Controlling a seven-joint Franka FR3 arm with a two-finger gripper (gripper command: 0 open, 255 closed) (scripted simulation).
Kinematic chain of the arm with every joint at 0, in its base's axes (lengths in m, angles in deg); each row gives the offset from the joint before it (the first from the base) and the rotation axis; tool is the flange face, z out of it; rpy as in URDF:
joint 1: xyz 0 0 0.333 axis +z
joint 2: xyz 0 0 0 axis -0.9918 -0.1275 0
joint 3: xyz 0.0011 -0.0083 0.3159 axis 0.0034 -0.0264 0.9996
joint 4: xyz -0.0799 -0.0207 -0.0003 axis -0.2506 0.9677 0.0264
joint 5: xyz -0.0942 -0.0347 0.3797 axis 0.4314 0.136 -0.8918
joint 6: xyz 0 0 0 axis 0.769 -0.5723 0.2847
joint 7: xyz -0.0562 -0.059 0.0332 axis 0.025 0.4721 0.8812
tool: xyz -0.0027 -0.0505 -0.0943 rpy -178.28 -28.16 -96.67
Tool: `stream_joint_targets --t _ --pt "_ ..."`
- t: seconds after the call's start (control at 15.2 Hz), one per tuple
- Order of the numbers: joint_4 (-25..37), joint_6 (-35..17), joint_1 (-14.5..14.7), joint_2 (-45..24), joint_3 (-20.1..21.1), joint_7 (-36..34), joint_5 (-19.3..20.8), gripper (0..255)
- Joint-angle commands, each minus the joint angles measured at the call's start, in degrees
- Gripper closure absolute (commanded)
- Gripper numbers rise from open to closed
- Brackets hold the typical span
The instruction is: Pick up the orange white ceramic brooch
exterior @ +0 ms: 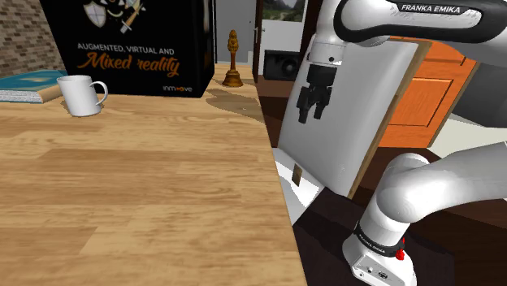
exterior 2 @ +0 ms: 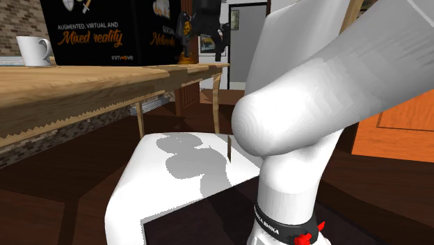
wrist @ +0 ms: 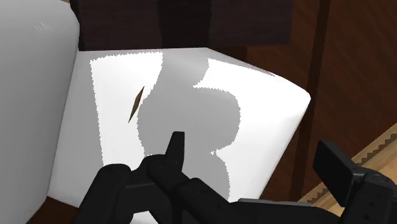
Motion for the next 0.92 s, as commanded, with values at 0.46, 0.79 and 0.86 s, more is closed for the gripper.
stream_joint_targets --t 0.46,0.79,0.86 --pt "-8.43 -6.78 4.32 -3.81 -5.02 21.48 9.89 0" --pt "-13.25 -14.14 6.31 -8.66 -8.57 35.76 17.84 0" --pt "-14.07 -15.89 6.61 -9.88 -9.27 38.46 19.51 0"
